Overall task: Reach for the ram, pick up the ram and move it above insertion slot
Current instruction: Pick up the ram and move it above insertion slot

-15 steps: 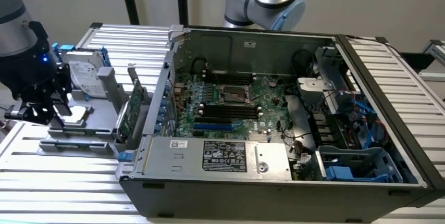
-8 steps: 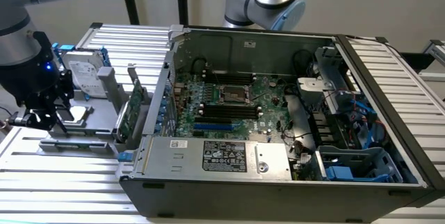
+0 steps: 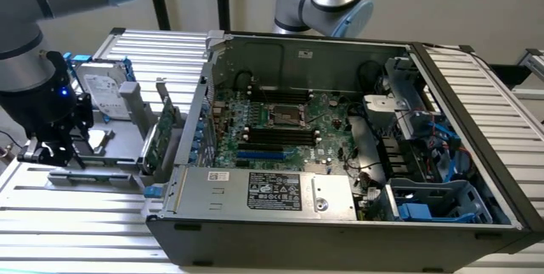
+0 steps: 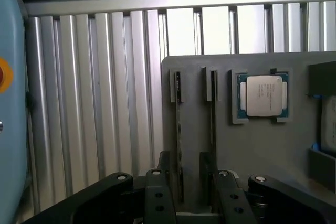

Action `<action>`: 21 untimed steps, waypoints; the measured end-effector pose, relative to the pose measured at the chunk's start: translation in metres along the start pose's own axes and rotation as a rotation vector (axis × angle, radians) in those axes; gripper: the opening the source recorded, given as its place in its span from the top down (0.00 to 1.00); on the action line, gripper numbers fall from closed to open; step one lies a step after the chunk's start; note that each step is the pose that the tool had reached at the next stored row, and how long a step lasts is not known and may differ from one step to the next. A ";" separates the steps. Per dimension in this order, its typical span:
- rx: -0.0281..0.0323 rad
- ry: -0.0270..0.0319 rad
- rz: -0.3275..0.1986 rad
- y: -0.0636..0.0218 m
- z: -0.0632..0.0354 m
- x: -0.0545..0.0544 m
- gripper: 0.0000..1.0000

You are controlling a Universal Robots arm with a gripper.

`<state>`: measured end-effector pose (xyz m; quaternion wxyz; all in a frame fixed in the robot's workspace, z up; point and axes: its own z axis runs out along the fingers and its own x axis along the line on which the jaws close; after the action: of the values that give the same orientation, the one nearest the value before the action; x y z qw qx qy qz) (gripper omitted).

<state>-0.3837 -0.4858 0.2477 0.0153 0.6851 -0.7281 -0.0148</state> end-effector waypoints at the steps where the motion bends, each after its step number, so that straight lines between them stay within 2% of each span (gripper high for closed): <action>1: 0.0000 0.0000 0.000 -0.0001 0.0019 0.000 0.64; 21: 0.0002 0.0001 -0.003 -0.0018 0.0383 0.002 0.64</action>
<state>-0.3836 -0.4881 0.2093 0.0152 0.6863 -0.7270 -0.0147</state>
